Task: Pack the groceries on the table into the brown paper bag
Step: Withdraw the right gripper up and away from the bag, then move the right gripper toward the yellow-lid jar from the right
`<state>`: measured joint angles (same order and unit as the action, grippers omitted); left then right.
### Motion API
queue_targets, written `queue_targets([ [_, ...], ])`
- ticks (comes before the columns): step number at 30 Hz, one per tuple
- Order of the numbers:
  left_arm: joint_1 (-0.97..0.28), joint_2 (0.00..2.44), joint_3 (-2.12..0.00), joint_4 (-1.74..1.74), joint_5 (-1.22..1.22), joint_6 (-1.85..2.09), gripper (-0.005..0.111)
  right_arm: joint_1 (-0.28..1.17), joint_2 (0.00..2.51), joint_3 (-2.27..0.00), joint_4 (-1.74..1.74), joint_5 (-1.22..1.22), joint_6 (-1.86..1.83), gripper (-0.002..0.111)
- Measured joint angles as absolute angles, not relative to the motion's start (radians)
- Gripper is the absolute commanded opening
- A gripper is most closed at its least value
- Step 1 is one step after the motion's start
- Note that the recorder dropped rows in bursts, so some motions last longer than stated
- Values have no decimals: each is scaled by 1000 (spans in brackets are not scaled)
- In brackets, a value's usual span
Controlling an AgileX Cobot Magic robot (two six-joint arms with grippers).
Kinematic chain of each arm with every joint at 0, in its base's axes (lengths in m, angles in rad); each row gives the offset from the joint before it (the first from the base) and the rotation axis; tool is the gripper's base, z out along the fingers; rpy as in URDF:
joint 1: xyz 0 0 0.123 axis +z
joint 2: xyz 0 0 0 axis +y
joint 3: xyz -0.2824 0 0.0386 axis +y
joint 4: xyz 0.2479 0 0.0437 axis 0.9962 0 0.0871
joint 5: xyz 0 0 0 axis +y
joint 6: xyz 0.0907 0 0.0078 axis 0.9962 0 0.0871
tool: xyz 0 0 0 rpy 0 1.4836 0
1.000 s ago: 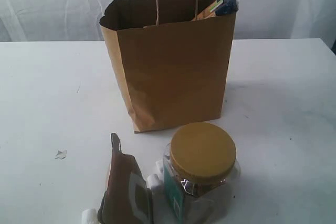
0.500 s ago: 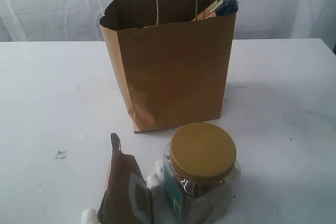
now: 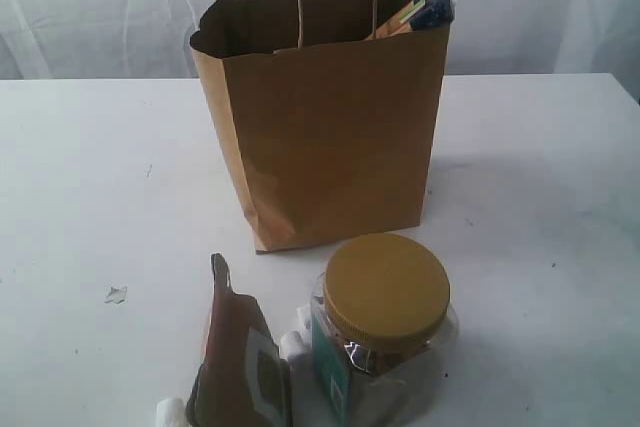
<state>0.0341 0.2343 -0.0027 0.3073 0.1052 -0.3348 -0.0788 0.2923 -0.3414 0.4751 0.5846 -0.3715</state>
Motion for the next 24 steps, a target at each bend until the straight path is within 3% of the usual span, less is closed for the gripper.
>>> queue_targets([
  [7,34,234,-3,307,105,-335,0,11,378,-277,903,652,-588,2],
  [15,34,234,-3,307,105,-335,0,18,654,-238,1190,778,-847,0],
  [24,34,234,-3,307,105,-335,0,20,841,-221,1298,932,-1009,0],
])
